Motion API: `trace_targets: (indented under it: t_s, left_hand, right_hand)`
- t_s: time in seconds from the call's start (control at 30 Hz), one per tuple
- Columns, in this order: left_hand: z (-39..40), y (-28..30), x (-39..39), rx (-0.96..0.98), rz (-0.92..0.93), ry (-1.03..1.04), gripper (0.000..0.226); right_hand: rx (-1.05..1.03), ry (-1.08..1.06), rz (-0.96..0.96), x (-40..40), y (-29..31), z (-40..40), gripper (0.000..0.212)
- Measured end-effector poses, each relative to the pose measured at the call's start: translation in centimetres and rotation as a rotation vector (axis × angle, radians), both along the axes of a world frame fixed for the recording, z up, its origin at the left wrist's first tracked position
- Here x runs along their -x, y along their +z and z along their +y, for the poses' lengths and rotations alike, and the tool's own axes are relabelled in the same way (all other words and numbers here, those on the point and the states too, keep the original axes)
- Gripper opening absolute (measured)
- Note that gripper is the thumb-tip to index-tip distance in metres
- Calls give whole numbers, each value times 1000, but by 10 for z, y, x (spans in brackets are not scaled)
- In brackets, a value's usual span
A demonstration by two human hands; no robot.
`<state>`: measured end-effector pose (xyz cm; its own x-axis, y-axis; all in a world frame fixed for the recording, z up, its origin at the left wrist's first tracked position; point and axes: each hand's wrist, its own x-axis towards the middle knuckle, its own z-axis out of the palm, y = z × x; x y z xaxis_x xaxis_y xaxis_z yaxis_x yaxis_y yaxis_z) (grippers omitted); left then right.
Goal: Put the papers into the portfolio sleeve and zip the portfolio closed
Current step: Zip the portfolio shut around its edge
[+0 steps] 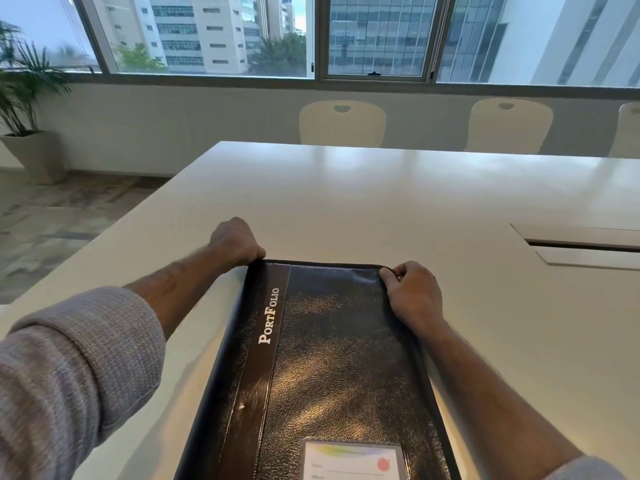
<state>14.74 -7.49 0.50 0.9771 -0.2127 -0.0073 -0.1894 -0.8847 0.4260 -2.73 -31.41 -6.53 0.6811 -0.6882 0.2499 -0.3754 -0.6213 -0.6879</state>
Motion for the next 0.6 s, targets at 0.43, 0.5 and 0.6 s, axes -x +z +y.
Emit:
trace_targets:
  t_s: [0.43, 0.5, 0.6]
  left_hand:
    - [23, -16, 7, -79, -59, -359, 36]
    - [29, -21, 14, -110, -97, -393, 41]
    - [34, -32, 27, -152, -172, -420, 60]
  right_hand:
    - [14, -11, -1, 1, 3, 4, 23]
    - [20, -9, -6, 2, 4, 5, 23]
    - [36, -9, 6, 2, 4, 5, 26]
